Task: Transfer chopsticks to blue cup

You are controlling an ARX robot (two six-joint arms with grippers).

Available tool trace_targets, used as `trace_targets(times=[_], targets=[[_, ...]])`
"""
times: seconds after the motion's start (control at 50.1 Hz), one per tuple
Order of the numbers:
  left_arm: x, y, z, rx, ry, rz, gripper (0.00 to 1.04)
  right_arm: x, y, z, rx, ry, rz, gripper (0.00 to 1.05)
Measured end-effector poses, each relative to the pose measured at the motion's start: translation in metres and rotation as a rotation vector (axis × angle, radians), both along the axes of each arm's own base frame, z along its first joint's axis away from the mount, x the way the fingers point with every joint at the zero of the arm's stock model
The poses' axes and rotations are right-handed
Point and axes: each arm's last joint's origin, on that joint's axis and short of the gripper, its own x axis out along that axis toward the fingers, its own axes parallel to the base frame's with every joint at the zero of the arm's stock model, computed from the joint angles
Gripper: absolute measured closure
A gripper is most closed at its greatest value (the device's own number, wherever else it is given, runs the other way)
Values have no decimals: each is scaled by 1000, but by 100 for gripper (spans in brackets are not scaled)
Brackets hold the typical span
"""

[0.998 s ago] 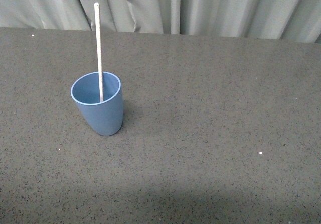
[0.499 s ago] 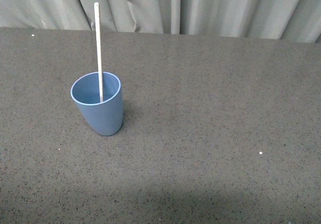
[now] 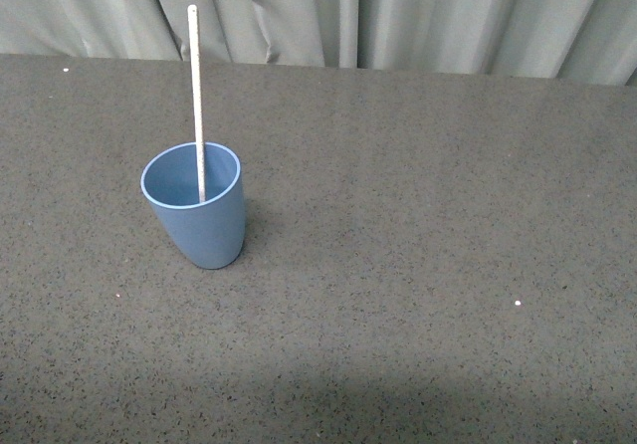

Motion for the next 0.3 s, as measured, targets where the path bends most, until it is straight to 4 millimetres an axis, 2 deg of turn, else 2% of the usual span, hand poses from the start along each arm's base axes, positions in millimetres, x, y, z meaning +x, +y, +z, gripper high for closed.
trace_targets(times=[0.299], targets=[[0, 0, 0, 0, 0, 0, 7, 0, 0, 0, 0, 0, 0, 9]])
